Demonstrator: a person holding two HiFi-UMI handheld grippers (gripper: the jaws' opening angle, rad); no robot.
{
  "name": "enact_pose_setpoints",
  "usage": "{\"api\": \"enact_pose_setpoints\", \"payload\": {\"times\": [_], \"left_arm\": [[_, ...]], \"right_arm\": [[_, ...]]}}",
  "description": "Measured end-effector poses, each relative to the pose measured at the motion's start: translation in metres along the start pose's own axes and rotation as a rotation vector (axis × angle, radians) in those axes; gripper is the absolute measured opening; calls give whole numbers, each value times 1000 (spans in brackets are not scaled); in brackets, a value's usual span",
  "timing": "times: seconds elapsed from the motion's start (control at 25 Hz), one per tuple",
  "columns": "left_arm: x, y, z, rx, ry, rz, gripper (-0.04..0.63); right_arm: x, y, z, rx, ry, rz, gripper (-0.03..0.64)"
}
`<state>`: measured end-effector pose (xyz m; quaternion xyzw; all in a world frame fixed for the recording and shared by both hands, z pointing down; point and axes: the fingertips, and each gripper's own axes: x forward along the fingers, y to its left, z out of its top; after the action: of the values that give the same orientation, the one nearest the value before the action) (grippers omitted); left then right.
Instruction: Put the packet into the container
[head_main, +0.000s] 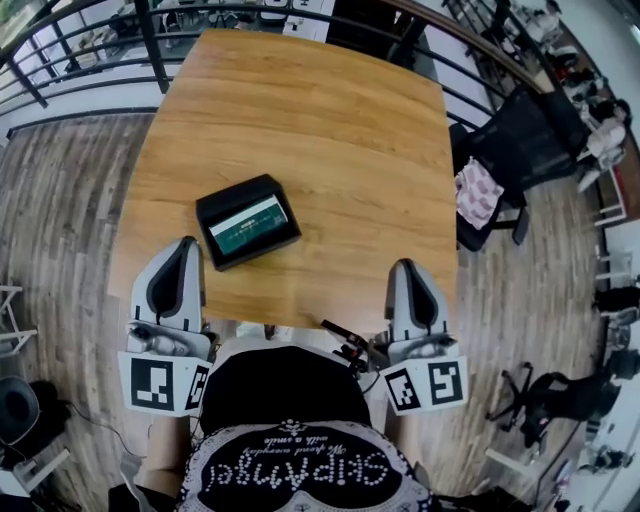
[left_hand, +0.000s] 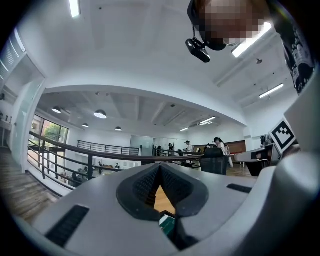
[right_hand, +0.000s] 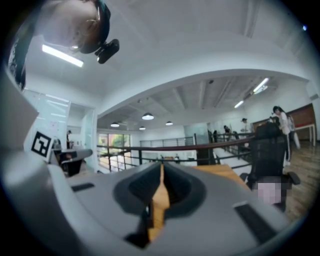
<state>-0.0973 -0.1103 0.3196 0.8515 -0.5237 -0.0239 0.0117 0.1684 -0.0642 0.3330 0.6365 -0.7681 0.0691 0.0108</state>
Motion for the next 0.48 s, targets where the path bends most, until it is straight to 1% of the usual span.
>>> {"api": "enact_pose_setpoints", "payload": {"times": [0.28,0.48], "left_arm": [[-32,-31,-8,5,14,35,28],[-51,-49,-21,-2,8,51,28]], "right_arm": [[-38,-14,-11,-16,-7,28,40],[-59,-24,-25,-10,6,24,40]]}}
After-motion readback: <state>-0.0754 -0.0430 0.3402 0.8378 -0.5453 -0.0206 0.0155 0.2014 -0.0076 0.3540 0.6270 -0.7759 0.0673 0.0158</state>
